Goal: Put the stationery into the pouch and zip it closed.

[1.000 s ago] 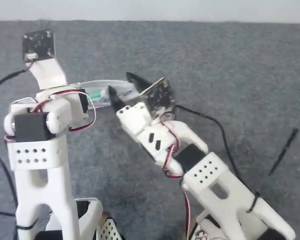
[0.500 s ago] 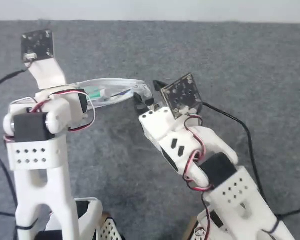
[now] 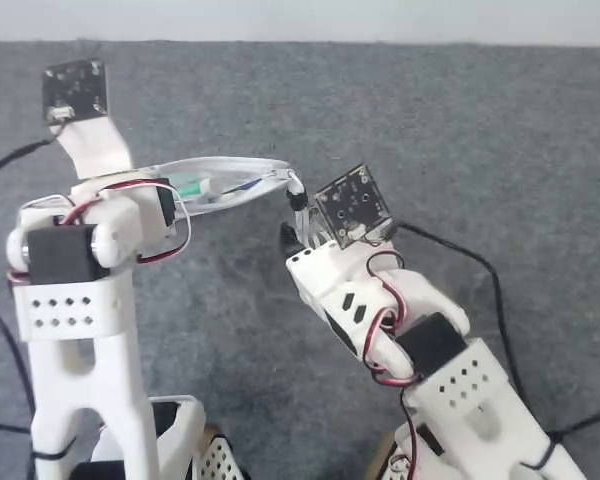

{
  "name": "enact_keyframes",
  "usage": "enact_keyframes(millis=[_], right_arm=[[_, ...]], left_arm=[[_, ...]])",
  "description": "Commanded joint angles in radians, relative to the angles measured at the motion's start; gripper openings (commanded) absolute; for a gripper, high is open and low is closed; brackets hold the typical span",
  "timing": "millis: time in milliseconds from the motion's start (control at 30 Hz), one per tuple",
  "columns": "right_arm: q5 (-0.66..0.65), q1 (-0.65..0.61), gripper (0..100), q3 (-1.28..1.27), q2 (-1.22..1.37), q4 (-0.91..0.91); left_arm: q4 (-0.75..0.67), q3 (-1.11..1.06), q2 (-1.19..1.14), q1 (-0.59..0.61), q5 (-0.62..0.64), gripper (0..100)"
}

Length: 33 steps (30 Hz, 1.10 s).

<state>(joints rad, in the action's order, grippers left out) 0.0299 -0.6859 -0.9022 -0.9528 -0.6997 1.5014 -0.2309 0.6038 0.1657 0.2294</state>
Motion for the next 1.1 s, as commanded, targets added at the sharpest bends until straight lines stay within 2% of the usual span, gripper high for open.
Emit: enact_keyframes(millis=[0,300,500,800,1067], right_arm=[[-0.017,0.051,18.4,-0.052,-0.019,0.140],[-0.017,0.081,18.4,-0.206,-0.018,0.401],[-0.017,0.061,18.4,-0.212,-0.004,0.423],[-0.017,0.071,18.4,-0.143,0.211,0.550],[-0.109,0.065,18.3,-0.130,0.236,0.561]], left_arm=[[-0.011,0.039,0.026,0.005,0.002,1],[-0.012,0.031,0.026,0.005,0.002,1],[-0.012,0.031,0.026,0.005,0.002,1],[-0.012,0.031,0.026,0.005,0.002,1],[-0.014,0.031,0.026,0.005,0.002,1]])
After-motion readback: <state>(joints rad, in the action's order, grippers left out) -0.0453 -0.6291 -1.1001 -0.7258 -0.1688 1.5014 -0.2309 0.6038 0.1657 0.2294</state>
